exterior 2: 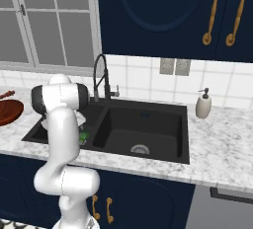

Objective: Pick the broccoli from the sink and place it in the bowl. Then pick the bowl and place it in the microwave. Then close the microwave door and press the start button.

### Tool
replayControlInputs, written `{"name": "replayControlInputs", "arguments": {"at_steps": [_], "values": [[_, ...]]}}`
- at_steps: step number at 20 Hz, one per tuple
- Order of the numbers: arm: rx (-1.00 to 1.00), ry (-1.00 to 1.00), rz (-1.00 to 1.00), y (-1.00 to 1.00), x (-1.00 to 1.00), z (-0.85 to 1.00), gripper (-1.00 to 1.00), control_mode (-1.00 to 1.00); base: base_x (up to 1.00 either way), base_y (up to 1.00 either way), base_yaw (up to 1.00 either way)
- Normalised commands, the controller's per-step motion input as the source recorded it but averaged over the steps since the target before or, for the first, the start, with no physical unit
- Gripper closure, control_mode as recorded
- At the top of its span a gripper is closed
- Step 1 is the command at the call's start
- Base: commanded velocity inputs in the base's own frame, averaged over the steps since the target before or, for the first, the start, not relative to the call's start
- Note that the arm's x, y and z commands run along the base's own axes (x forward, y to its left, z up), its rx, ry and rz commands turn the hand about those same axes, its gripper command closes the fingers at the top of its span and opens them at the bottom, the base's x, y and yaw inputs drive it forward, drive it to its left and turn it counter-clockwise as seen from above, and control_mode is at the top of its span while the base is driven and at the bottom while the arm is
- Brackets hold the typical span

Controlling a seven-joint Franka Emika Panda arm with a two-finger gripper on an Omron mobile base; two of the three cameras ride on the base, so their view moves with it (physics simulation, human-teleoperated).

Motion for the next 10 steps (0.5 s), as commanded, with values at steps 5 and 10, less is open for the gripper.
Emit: {"name": "replayControlInputs", "arguments": {"at_steps": [5, 10], "values": [[0.00, 0.02, 0.00, 0.04, 0.46, -0.37, -1.00, -1.00, 0.00, 0.00, 0.00], [0.00, 0.00, 0.00, 0.06, 0.39, -0.45, -1.00, -1.00, 0.00, 0.00, 0.00]]}}
